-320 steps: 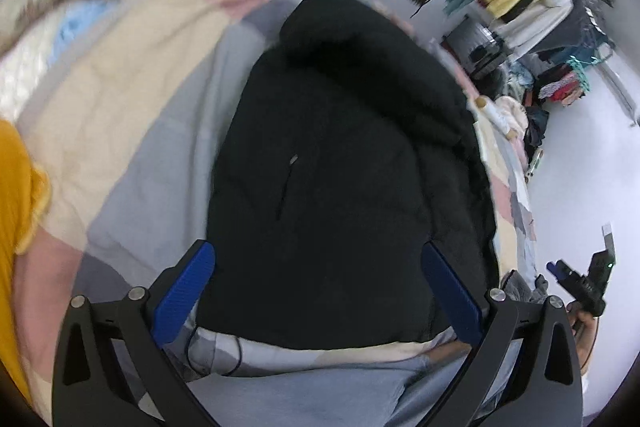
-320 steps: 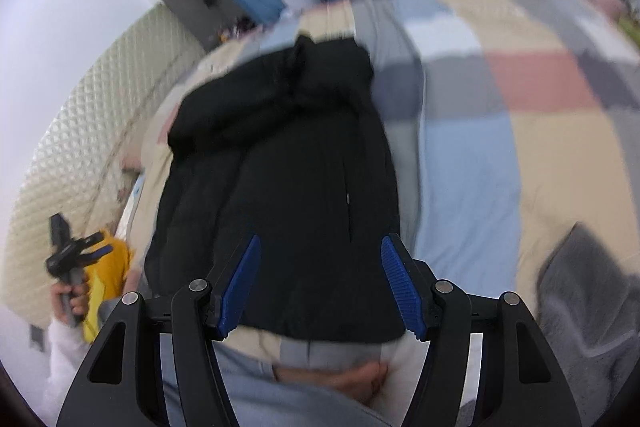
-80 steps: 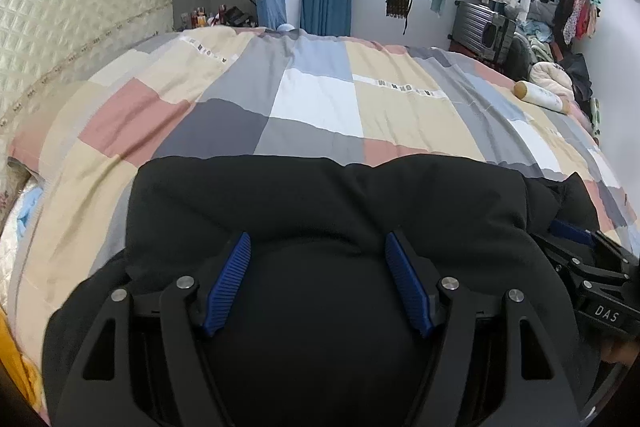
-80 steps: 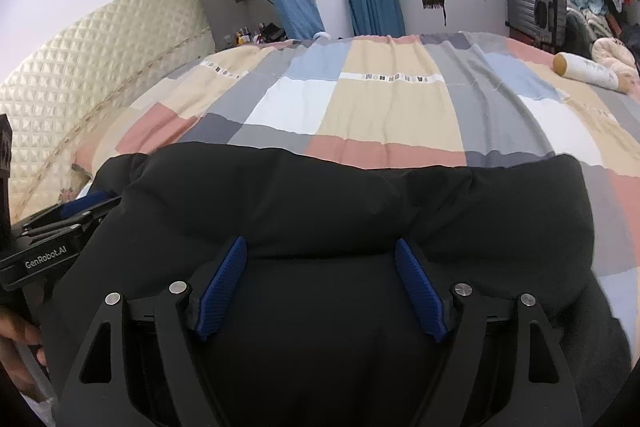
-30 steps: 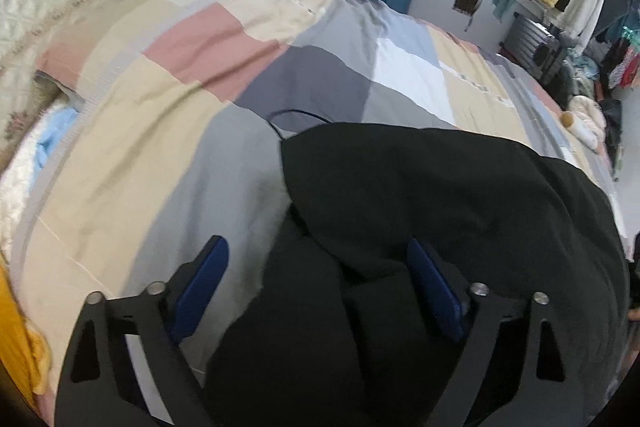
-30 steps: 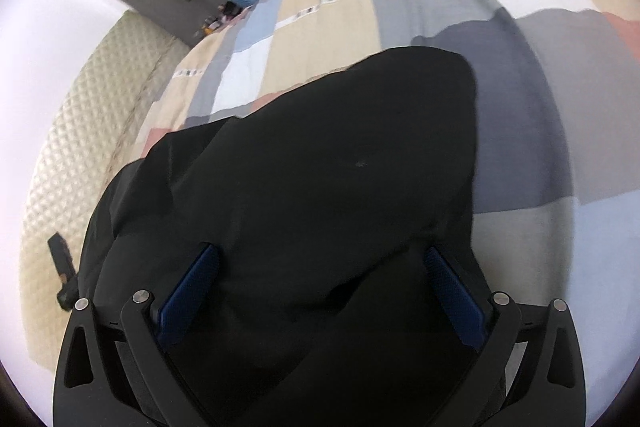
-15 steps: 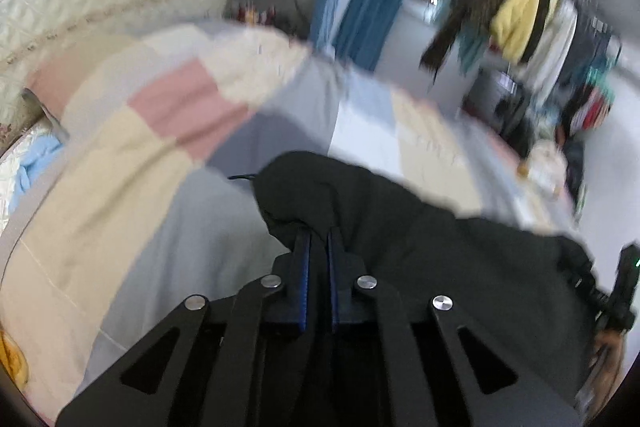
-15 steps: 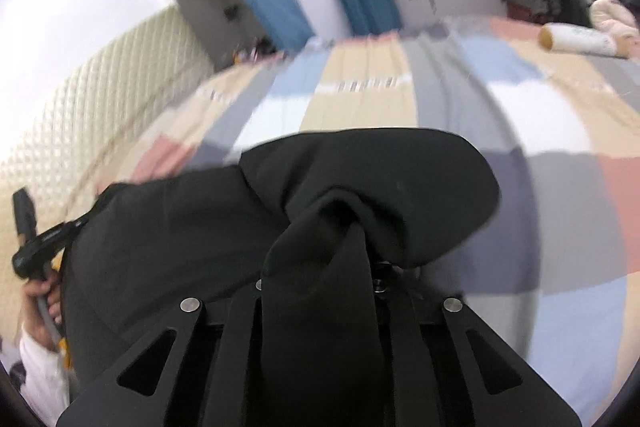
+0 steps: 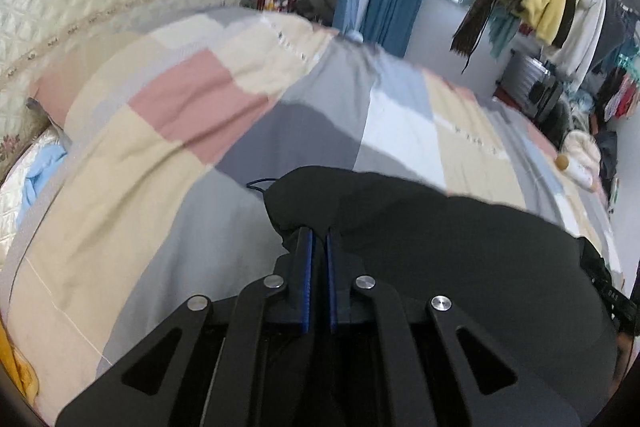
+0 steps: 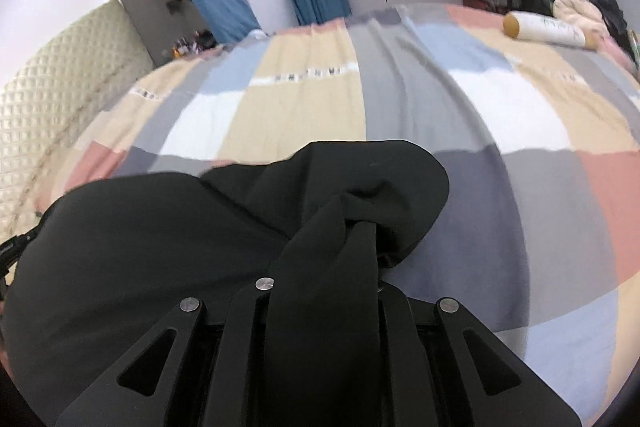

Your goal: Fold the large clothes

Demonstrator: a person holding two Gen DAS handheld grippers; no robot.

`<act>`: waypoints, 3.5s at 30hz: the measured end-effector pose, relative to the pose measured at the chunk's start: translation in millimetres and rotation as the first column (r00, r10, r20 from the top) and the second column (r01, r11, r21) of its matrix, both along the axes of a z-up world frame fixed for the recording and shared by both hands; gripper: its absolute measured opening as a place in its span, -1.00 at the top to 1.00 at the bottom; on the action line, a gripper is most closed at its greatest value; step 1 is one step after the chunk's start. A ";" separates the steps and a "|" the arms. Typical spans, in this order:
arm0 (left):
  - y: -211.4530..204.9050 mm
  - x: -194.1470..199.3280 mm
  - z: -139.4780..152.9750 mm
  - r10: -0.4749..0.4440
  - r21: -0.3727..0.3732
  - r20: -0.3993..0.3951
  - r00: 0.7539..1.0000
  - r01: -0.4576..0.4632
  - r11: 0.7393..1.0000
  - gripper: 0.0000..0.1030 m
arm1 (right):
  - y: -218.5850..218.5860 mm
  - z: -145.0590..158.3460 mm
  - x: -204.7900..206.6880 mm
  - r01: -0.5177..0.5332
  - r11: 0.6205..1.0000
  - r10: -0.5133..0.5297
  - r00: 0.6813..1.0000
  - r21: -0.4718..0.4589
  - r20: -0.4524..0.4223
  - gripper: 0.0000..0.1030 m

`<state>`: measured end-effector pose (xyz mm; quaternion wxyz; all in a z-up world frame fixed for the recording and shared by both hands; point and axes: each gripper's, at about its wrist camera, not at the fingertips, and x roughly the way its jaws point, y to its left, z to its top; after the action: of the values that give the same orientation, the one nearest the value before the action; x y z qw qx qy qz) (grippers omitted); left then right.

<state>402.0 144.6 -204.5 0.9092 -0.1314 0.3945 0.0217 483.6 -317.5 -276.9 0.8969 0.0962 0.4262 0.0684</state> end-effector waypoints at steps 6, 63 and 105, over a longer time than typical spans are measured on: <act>-1.6 -9.6 5.4 -0.006 0.022 -0.008 1.000 0.006 1.000 0.81 | -10.9 2.7 -12.4 0.019 0.998 -0.018 1.000 0.059 -0.011 0.71; -88.8 -366.3 232.5 -0.207 0.062 0.470 0.858 0.202 0.977 -0.99 | 72.3 269.1 -409.1 -0.103 0.993 0.115 0.789 -0.055 0.603 -1.00; -120.7 -356.8 142.9 -0.220 0.116 0.251 0.942 0.197 0.974 -0.99 | 75.5 175.7 -420.4 0.005 0.999 0.013 0.910 -0.042 0.414 -1.00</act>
<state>45.2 23.9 -61.6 0.9556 -0.0496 0.2808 -0.0746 63.2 -242.0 -101.2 0.9685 0.0596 0.2280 0.0801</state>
